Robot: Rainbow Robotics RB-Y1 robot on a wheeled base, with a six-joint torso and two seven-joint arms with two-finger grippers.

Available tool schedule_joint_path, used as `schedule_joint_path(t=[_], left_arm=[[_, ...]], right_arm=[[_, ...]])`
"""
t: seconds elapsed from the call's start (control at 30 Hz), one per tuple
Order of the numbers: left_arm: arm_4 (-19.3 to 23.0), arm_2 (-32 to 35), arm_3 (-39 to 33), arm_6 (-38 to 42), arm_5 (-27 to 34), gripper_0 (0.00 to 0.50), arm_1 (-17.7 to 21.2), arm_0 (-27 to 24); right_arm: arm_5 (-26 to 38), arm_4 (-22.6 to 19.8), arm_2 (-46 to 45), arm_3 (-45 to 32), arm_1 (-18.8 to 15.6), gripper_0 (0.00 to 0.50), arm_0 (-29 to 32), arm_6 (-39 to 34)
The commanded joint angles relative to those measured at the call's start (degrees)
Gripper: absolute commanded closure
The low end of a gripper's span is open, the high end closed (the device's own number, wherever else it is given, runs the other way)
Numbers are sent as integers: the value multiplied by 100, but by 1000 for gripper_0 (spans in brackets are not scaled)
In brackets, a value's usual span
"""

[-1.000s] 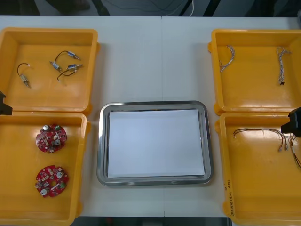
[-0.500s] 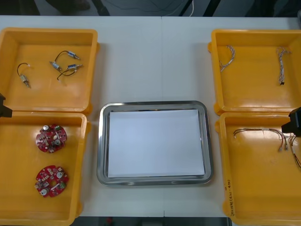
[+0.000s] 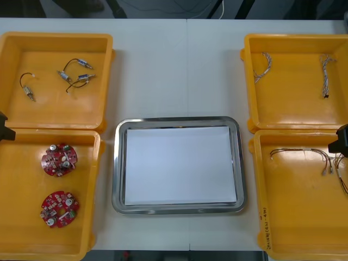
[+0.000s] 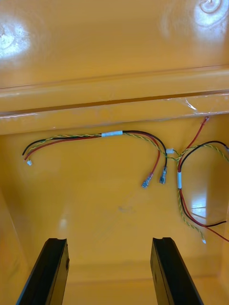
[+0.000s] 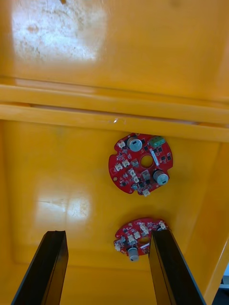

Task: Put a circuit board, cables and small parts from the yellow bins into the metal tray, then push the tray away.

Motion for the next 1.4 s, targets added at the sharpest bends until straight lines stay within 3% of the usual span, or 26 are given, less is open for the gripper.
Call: schedule_joint_path(t=[0.03, 0.37, 0.7, 1.07, 1.4], left_arm=[[63, 132, -184, -423, 36, 0, 120, 325], [63, 123, -720, -300, -171, 0, 129, 835], [37, 88, -1159, -247, -866, 0, 120, 1564], [-218, -264, -1353, -203, -1762, 0, 129, 2250], [-262, -527, -1353, -203, -2122, 0, 129, 2636]], right_arm=[[-235, 22, -156, -183, -459, 0, 311, 229], [-1324, -92, -148, -174, -925, 0, 1067, 388], [-2159, -163, -148, -122, -1048, 0, 1744, 493], [-3715, -356, -130, 239, -1487, 0, 2676, 651], [-3900, -540, 11, 810, -1505, 0, 2737, 704]])
